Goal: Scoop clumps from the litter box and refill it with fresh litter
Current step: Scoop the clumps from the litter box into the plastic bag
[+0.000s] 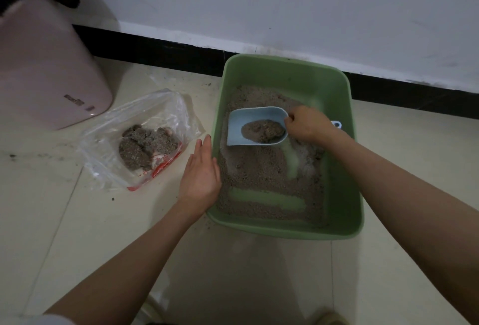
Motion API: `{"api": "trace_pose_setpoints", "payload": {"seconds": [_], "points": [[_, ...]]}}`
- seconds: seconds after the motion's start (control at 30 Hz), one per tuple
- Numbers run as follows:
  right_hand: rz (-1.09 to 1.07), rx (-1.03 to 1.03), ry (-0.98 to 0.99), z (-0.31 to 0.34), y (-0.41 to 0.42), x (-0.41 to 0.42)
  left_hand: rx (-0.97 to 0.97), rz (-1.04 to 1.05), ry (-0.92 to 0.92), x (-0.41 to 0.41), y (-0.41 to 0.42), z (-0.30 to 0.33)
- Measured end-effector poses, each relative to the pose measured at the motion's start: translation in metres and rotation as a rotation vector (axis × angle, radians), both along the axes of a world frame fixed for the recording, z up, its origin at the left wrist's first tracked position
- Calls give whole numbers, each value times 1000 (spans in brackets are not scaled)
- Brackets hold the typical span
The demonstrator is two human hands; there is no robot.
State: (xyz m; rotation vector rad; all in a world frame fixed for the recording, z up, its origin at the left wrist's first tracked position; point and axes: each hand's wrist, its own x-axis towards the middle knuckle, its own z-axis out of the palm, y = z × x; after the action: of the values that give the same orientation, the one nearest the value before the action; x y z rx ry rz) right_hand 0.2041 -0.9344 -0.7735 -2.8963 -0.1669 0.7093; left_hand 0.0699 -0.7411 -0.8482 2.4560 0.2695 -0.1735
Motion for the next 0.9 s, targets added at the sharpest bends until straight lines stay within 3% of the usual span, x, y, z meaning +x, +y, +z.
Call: {"api": "trace_pose_setpoints", "payload": {"seconds": [0.23, 0.9], "points": [[128, -157, -136, 30, 33, -4, -18, 15, 4, 1, 0, 0], [248, -338, -231, 61, 71, -24, -30, 21, -3, 0, -2, 1]]}}
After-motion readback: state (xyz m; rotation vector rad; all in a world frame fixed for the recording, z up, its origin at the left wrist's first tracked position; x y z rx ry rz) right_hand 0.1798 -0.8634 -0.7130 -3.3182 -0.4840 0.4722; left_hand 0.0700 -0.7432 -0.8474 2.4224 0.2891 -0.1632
